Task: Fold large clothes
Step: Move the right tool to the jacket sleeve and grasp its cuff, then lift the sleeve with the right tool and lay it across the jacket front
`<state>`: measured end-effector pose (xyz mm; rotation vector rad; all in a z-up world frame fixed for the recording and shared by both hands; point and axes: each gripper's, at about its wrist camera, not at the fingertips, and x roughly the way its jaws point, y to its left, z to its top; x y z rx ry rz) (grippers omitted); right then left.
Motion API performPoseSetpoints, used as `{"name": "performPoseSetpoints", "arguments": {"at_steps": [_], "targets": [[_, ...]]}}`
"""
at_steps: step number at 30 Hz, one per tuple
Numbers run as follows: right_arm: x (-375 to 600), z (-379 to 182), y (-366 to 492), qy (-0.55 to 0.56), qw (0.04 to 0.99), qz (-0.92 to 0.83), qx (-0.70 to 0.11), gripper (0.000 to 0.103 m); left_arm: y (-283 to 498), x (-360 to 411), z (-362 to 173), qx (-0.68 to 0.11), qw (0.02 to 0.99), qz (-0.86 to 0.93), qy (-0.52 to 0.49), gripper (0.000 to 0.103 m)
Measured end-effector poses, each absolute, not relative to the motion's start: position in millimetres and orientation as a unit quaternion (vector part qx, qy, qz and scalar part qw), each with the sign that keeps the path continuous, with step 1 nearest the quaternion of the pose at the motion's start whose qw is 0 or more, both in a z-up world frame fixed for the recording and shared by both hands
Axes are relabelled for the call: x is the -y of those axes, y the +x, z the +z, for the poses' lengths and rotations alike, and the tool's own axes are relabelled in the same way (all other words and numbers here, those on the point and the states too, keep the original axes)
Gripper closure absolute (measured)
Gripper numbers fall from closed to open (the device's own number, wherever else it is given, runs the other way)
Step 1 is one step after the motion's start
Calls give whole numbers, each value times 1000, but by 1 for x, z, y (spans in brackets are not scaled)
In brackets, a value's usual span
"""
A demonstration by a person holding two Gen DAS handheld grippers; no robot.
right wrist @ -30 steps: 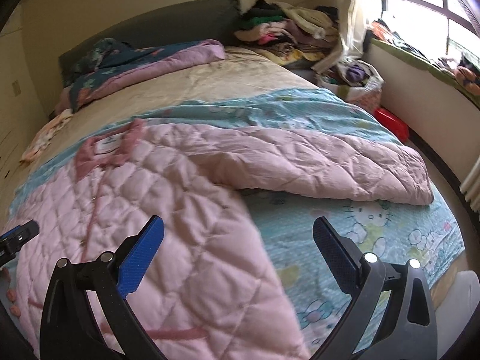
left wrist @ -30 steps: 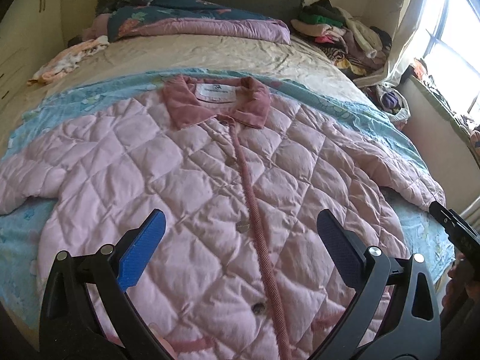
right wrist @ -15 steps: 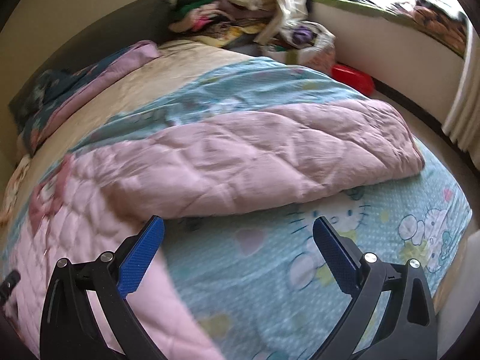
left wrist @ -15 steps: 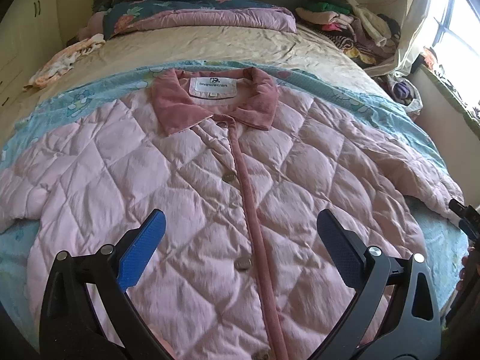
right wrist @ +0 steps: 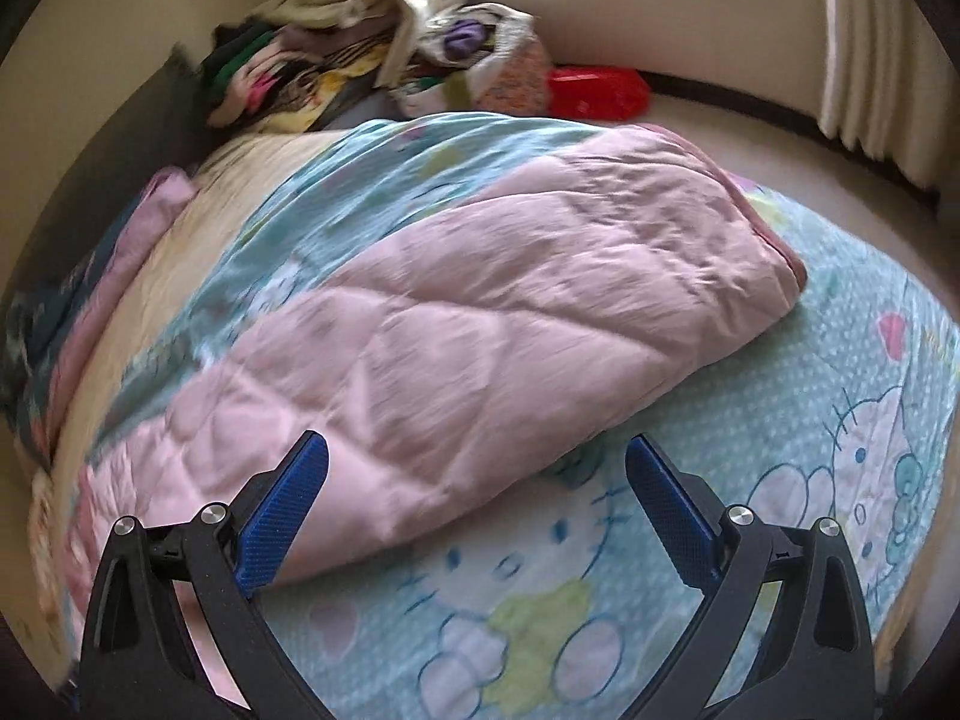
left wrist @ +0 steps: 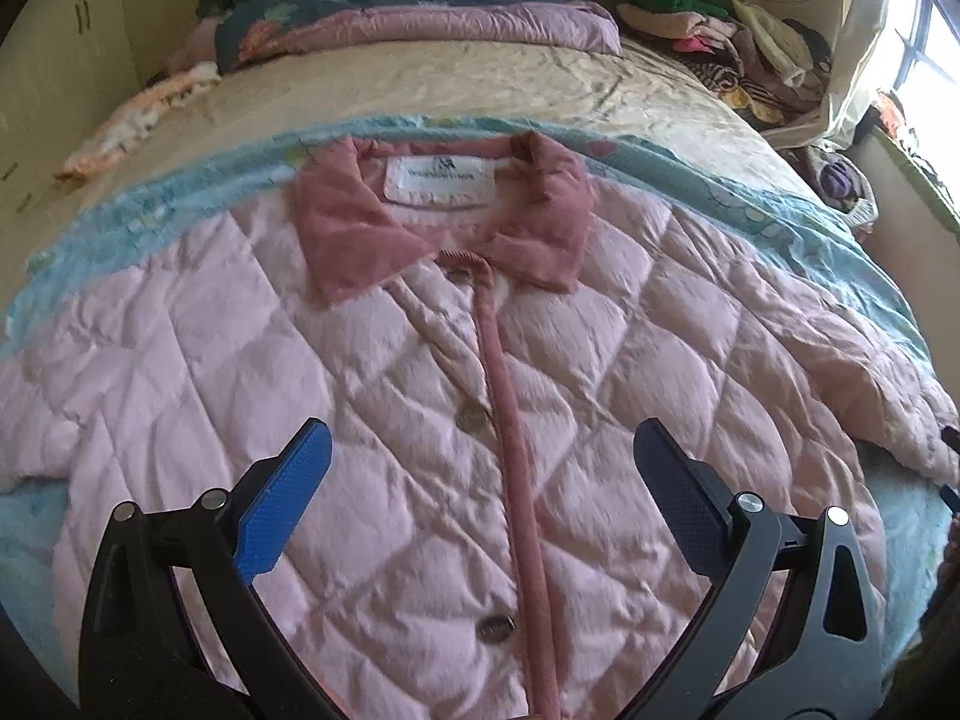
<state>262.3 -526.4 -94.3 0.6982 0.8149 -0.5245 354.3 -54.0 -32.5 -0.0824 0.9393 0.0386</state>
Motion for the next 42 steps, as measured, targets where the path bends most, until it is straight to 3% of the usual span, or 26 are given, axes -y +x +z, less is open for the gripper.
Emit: {"name": "performPoseSetpoints", "arguments": {"at_steps": [10, 12, 13, 14, 20, 31, 42], "targets": [[588, -124, 256, 441, 789, -275, -329, 7, 370, 54, -29, -454, 889, 28, -56, 8], [594, -124, 255, 448, 789, -280, -316, 19, 371, 55, -28, -454, 889, 29, -56, 8], [596, -123, 253, 451, 788, -286, -306, 35, 371, 55, -27, -454, 889, 28, -57, 8], [599, -123, 251, 455, 789, -285, -298, 44, 371, 55, -26, -454, 889, 28, -58, 8], [596, -92, 254, 418, 832, -251, -264, 73, 367, 55, -11, -441, 896, 27, -50, 8], [508, 43, 281, 259, 933, -141, -205, 78, 356, 40, 29, -414, 908, 10, -62, 8], [397, 127, 304, 159, 971, -52, -171, 79, 344, -3, 57, -387, 918, 15, -86, 8]]}}
